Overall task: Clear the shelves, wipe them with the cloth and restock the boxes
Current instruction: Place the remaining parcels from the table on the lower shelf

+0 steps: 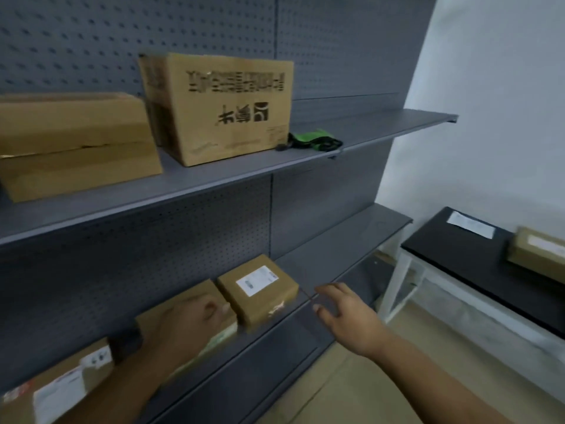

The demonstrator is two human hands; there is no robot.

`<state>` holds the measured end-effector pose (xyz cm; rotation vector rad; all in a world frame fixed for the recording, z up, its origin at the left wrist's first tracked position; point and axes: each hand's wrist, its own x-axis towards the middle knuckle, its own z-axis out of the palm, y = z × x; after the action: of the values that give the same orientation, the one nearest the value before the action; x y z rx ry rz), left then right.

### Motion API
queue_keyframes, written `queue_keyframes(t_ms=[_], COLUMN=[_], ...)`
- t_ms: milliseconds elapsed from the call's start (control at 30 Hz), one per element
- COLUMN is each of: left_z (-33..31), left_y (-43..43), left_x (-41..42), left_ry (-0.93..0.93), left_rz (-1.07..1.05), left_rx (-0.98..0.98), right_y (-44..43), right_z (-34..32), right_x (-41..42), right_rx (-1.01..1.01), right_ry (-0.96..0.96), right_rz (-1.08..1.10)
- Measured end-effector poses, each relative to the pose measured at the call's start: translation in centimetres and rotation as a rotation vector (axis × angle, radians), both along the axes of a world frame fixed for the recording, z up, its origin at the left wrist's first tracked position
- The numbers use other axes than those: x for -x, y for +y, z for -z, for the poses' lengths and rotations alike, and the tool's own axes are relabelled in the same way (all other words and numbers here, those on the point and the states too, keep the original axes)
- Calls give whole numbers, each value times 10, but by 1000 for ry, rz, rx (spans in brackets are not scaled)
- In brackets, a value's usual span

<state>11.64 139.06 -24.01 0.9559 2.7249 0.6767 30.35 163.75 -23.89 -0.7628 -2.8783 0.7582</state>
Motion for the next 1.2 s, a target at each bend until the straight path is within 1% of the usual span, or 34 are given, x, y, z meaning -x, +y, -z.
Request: queue_keyframes(t_ms=[167,300,400,500,600,700,933,1200], left_z=[-13,-20,-24,-28,-34,-38,-41,-46], left_y=[90,158,212,261,306,354,458,577], left_x=[-51,-91,-123,-161,-197,-227,-295,-346], left_ry=[-65,-35,-54,-41,25,30,53,30], left_rz=[88,186,256,366,451,531,724,954], left_rx=[-49,-55,-88,-63,-17,-25,-17,-44], right_y=[67,112,142,167,186,204,247,307], right_z=[-16,-22,-32,-37,-43,-49,-61,-74], right_x=[-79,-146,-197,-250,-298,-340,-415,-467], right_rx=[-39,-44,-74,-88,-72,-59,-72,-97], right_ry=[-9,-8,12,2,1,7,35,-1], right_rz=[128,235,320,429,521,626,848,1069])
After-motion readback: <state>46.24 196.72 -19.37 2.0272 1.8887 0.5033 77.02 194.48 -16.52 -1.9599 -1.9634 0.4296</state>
